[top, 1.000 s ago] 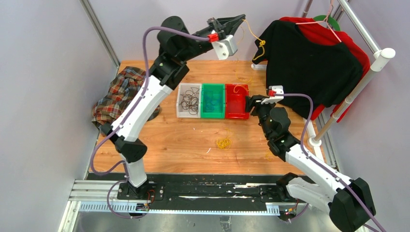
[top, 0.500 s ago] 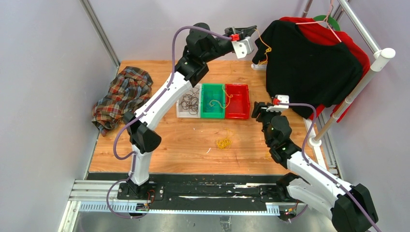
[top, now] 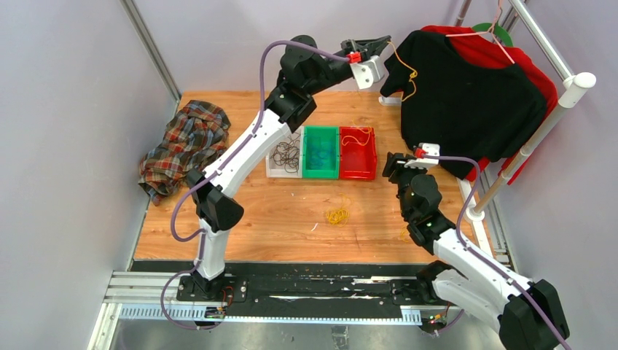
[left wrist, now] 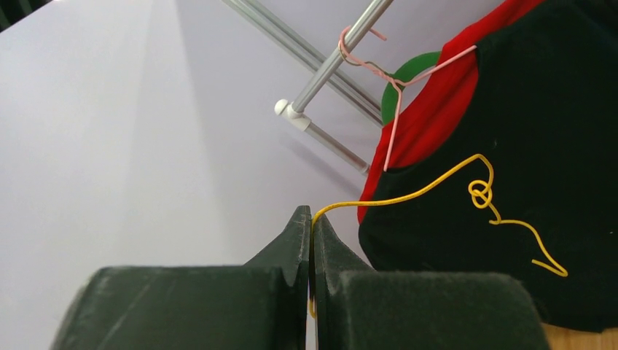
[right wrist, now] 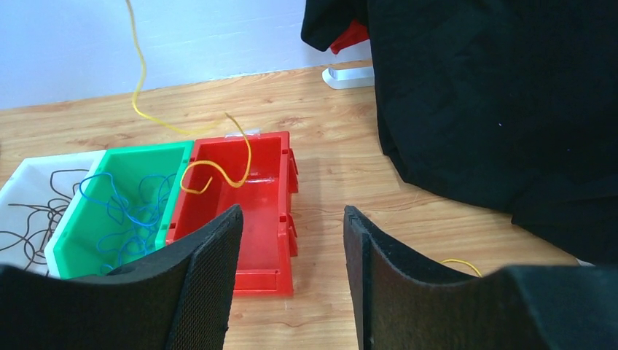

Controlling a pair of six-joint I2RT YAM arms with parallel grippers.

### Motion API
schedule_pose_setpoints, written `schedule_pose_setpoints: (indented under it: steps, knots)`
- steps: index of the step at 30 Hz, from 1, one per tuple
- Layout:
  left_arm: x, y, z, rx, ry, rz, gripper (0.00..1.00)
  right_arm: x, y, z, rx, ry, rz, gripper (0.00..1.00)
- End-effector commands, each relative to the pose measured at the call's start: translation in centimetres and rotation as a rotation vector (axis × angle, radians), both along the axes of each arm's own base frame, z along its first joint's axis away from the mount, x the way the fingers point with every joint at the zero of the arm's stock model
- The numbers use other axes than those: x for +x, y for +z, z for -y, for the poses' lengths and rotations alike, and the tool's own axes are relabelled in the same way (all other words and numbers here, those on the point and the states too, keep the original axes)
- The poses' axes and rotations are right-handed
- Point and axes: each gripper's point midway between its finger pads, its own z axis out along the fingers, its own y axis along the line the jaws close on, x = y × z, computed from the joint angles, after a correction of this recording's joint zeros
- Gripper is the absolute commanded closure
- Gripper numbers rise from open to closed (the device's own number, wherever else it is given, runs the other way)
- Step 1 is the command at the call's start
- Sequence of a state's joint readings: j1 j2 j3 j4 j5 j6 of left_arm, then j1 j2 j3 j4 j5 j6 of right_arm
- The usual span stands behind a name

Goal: Untangle the cables

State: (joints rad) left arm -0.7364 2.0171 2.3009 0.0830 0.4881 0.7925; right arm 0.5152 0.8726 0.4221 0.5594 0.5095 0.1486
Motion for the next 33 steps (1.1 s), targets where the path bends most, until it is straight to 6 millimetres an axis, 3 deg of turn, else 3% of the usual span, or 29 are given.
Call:
schedule_pose_setpoints:
  steps: [1, 6, 15, 22, 28, 33]
  knots:
    - [-0.5, 0.7, 0.2, -0.03, -0.005, 0.025, 1.0, 0.1, -0.3, 1.0, 0.007, -0.049, -0.003, 0.47]
    - [1.1, -3.4, 0.8, 0.024, 0.034, -0.026, 1.0, 0.0, -0.4, 1.4, 0.006, -0.059, -0.004, 0.47]
    - [3.8, -15.4, -1.4, 0.214, 0.199, -0.146, 1.0, -0.3, -1.5, 2.2, 0.015, -0.097, -0.031, 0.49]
    - [2.3, -22.2, -3.0, 0.407, 0.193, -0.205, 1.0, 0.0, -2.7, 3.3, 0.012, -0.17, -0.096, 0.53]
    - [0.2, -27.4, -2.9, 0.584, 0.106, -0.319, 1.0, 0.3, -3.4, 4.6, 0.025, -0.24, -0.14, 0.56]
    - [0.1, -31.6, -2.6, 0.719, 0.096, -0.28, 1.0, 0.4, -3.5, 5.5, 0.04, -0.274, -0.149, 0.56]
